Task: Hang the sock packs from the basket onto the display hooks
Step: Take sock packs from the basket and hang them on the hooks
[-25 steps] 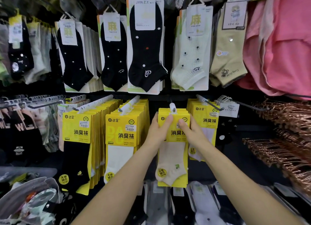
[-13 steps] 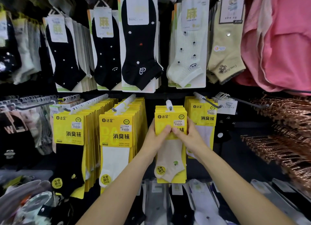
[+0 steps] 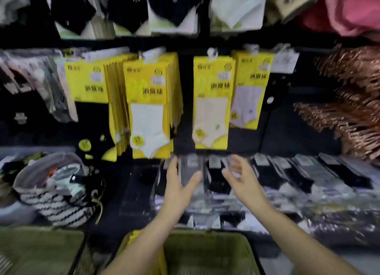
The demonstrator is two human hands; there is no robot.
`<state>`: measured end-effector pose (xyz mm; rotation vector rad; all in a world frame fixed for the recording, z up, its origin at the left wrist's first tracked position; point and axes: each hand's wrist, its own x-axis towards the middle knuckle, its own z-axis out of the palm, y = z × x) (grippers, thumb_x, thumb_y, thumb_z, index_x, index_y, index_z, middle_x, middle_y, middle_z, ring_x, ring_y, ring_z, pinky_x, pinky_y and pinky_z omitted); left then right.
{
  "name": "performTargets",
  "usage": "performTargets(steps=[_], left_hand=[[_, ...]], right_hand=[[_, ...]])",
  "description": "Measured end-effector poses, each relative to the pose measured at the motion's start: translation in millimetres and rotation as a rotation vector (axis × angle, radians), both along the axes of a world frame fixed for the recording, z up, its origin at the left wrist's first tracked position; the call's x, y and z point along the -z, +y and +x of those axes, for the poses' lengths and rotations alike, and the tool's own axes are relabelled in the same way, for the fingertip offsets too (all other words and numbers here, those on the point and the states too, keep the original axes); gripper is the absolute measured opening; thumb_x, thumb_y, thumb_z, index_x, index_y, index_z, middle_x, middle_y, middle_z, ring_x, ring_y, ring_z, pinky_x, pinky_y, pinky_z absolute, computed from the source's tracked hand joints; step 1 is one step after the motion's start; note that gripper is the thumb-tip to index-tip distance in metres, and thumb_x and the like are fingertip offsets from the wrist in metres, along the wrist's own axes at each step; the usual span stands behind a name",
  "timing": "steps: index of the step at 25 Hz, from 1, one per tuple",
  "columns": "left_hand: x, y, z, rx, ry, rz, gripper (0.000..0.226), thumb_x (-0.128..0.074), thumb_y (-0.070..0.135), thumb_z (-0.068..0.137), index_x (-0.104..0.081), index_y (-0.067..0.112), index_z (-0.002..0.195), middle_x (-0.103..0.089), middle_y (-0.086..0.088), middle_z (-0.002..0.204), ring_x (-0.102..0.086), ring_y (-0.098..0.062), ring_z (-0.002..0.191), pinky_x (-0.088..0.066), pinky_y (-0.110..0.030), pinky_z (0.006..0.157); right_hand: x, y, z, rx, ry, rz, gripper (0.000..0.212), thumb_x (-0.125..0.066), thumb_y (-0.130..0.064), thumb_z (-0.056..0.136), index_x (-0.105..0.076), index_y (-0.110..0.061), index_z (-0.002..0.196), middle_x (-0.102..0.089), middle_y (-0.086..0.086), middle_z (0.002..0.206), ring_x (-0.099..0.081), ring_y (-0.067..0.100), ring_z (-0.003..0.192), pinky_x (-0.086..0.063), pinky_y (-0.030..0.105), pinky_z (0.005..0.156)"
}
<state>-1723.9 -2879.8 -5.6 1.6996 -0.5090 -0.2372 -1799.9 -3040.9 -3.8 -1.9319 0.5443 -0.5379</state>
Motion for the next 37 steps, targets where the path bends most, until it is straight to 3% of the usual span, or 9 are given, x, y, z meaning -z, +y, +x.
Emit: performTargets(steps=[4, 7, 10, 15, 18, 20, 26, 32, 37], left_hand=[[112, 76, -39, -0.165, 0.096, 0.219, 0.055, -0.063, 0.027, 0.087, -0.04, 0.014, 0.136, -0.041, 0.002, 0.133, -0.038, -0.014, 0.129, -0.032, -0.024, 0.104], [162, 138, -42, -0.364, 0.226, 0.311, 0.039, -0.056, 0.007, 0.09, -0.049, 0.001, 0.128, -0.051, -0.014, 0.13, -0.051, -0.026, 0.117, -0.04, -0.033, 0.1], [194, 186, -42, -0.389, 0.241, 0.412, 0.039, -0.049, 0.0, 0.091, -0.048, -0.002, 0.129, -0.053, -0.015, 0.127, -0.054, -0.023, 0.112, -0.041, -0.023, 0.092], [224, 214, -44, -0.3, 0.277, 0.408, 0.05, -0.047, -0.009, 0.088, -0.039, -0.003, 0.136, -0.047, -0.016, 0.137, -0.043, -0.028, 0.129, -0.037, -0.046, 0.106], [236, 215, -43, -0.301, 0.358, 0.376, 0.048, -0.049, -0.009, 0.087, -0.041, -0.003, 0.134, -0.052, -0.018, 0.13, -0.049, -0.029, 0.122, -0.04, -0.046, 0.104], [240, 212, -40, -0.302, 0.383, 0.377, 0.046, -0.051, -0.01, 0.085, -0.045, -0.001, 0.13, -0.056, -0.016, 0.125, -0.053, -0.029, 0.117, -0.043, -0.044, 0.101], [243, 203, -26, -0.315, 0.452, 0.39, 0.051, -0.063, -0.002, 0.077, -0.047, 0.003, 0.126, -0.061, -0.015, 0.119, -0.058, -0.03, 0.112, -0.049, -0.048, 0.093], [243, 199, -21, -0.281, 0.45, 0.581, 0.059, -0.066, 0.006, 0.077, -0.041, 0.002, 0.131, -0.059, -0.018, 0.121, -0.057, -0.033, 0.113, -0.048, -0.046, 0.094], [233, 197, -22, -0.292, 0.494, 0.712, 0.064, -0.068, 0.026, 0.077, -0.043, 0.019, 0.135, -0.059, -0.012, 0.123, -0.056, -0.031, 0.113, -0.047, -0.041, 0.096]], right_hand=[[100, 68, -29, -0.195, 0.322, 0.11, 0.041, -0.059, -0.018, 0.09, -0.046, -0.006, 0.128, -0.051, -0.003, 0.102, -0.055, 0.019, 0.101, -0.046, 0.032, 0.094], [155, 125, -32, -0.311, 0.5, 0.101, 0.04, -0.063, -0.021, 0.088, -0.051, -0.009, 0.125, -0.058, 0.006, 0.111, -0.059, 0.018, 0.099, -0.045, 0.022, 0.086], [195, 173, -27, -0.411, 0.574, 0.11, 0.043, -0.065, -0.018, 0.086, -0.052, -0.009, 0.125, -0.061, 0.013, 0.116, -0.057, 0.015, 0.091, -0.045, 0.015, 0.076], [236, 221, -5, -0.439, 0.575, 0.066, 0.072, -0.067, -0.024, 0.084, -0.03, -0.026, 0.146, -0.048, 0.003, 0.136, -0.054, 0.02, 0.115, -0.045, 0.02, 0.082], [256, 231, 10, -0.469, 0.646, -0.128, 0.077, -0.064, -0.034, 0.085, -0.02, -0.028, 0.148, -0.026, 0.002, 0.154, -0.037, 0.027, 0.134, -0.039, 0.035, 0.102], [265, 235, 12, -0.451, 0.729, -0.19, 0.077, -0.066, -0.036, 0.083, -0.022, -0.032, 0.145, -0.031, 0.009, 0.149, -0.041, 0.033, 0.129, -0.04, 0.04, 0.1], [270, 245, 24, -0.236, 0.669, 0.022, 0.055, -0.074, -0.038, 0.073, -0.04, -0.024, 0.112, -0.059, 0.004, 0.119, -0.06, 0.027, 0.103, -0.042, 0.028, 0.07], [278, 247, 17, -0.233, 0.735, 0.005, 0.062, -0.078, -0.04, 0.067, -0.053, -0.022, 0.12, -0.059, 0.006, 0.122, -0.058, 0.026, 0.11, -0.045, 0.03, 0.081], [287, 261, 16, -0.205, 0.66, 0.249, 0.063, -0.081, -0.03, 0.067, -0.049, -0.017, 0.12, -0.061, 0.005, 0.118, -0.059, 0.024, 0.104, -0.047, 0.028, 0.081]])
